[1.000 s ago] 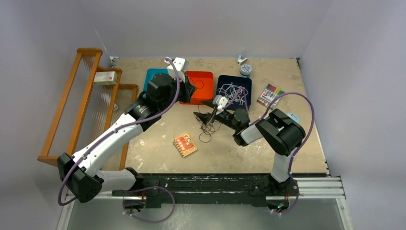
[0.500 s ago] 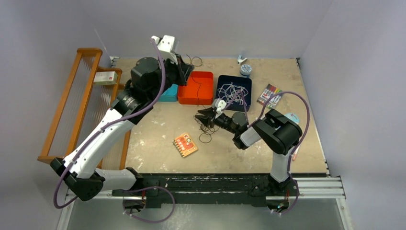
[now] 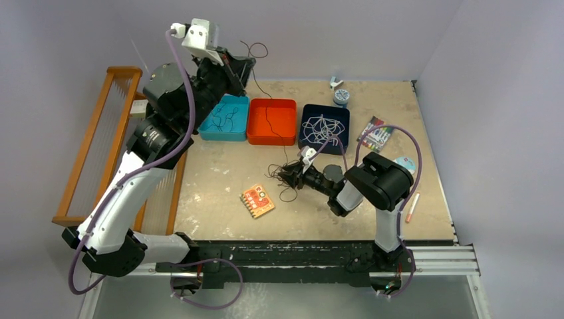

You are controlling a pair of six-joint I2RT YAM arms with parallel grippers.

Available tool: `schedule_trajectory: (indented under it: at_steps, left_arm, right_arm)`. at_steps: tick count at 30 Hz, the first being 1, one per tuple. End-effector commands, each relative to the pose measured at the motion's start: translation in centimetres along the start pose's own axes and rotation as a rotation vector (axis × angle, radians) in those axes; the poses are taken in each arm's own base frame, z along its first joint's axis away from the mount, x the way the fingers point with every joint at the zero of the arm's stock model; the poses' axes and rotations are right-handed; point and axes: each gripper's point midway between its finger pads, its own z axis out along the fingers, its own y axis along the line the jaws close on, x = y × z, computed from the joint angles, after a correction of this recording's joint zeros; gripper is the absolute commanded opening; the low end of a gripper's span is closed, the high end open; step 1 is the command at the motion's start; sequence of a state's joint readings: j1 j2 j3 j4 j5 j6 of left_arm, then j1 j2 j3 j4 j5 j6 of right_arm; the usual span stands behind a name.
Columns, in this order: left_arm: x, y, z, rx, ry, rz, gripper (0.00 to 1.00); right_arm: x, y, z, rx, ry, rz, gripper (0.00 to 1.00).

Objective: Untangle the cables

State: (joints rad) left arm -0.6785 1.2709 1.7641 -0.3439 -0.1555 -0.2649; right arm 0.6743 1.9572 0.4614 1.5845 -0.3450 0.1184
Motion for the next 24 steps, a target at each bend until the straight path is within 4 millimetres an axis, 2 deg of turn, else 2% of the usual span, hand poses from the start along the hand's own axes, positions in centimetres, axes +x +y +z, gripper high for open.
schedule_trajectory:
  at_steps: [1, 9, 15, 19, 24]
  left_arm:
    - [-3.7, 0.3, -0.8, -0.032, -0.084, 0.024, 0.00]
    - [-8.1, 0.9, -1.8, -0.083, -0.183, 0.047, 0.00]
    - [-9.9, 0.8, -1.8, -0.091, -0.225, 0.055, 0.00]
    - [-9.6, 0.4, -1.1, -0.075, -0.213, 0.058, 0.00]
    - [-9.3, 0.4, -1.0, -0.073, -0.206, 0.061, 0.00]
  right_arm:
    - [-3.5, -0.6, 0.0, 0.056, -0.143, -0.020, 0.36]
    - [-1.4, -2.7, 0.1, 0.171, -0.060, 0.005, 0.37]
    - [-0.9, -2.8, 0.2, 0.179, -0.044, 0.011, 0.39]
    - [-2.5, -2.4, -0.3, 0.167, -0.089, -0.005, 0.41]
    - [-6.7, -1.0, -1.3, 0.116, -0.202, -0.070, 0.47]
